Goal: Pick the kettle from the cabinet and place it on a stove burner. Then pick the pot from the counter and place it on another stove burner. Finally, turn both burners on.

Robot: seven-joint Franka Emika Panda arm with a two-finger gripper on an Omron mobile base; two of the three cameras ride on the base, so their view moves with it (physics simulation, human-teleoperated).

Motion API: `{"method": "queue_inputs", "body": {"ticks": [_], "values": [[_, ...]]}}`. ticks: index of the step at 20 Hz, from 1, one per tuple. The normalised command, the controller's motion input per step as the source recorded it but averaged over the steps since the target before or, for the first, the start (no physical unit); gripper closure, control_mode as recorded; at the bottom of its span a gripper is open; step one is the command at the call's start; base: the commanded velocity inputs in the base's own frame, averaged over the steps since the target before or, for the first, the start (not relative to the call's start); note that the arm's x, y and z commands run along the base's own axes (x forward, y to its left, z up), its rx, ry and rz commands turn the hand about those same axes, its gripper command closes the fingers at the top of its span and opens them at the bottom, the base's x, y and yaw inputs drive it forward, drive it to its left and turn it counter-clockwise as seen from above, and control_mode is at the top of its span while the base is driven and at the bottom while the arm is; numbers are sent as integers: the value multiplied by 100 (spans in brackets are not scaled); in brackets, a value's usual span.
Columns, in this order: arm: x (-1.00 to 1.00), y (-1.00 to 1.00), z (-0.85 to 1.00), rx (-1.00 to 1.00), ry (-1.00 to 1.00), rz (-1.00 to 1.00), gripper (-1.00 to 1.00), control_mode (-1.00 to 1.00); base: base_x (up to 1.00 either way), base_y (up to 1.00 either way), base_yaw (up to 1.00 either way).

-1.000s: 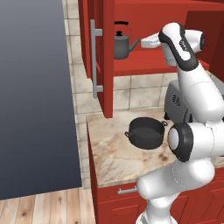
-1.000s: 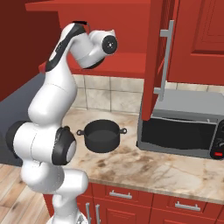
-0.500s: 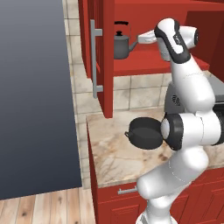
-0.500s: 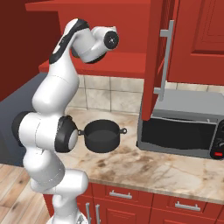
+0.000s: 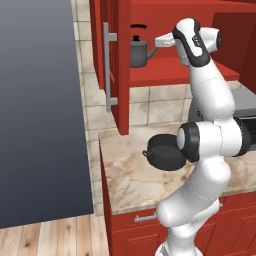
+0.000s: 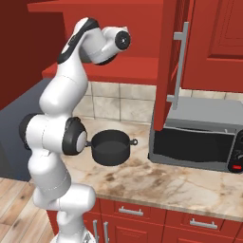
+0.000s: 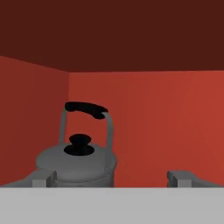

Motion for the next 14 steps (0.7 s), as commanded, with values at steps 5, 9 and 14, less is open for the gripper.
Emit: {"method": "queue_inputs", "body": {"ticks": [5,9,14], "values": [[24,2,0,0,0,0,-100,-100,0,0,0],[21,17,3,0,0,1,-100,-100,0,0,0],[11,23,1,0,0,2,-100,-100,0,0,0]]}}
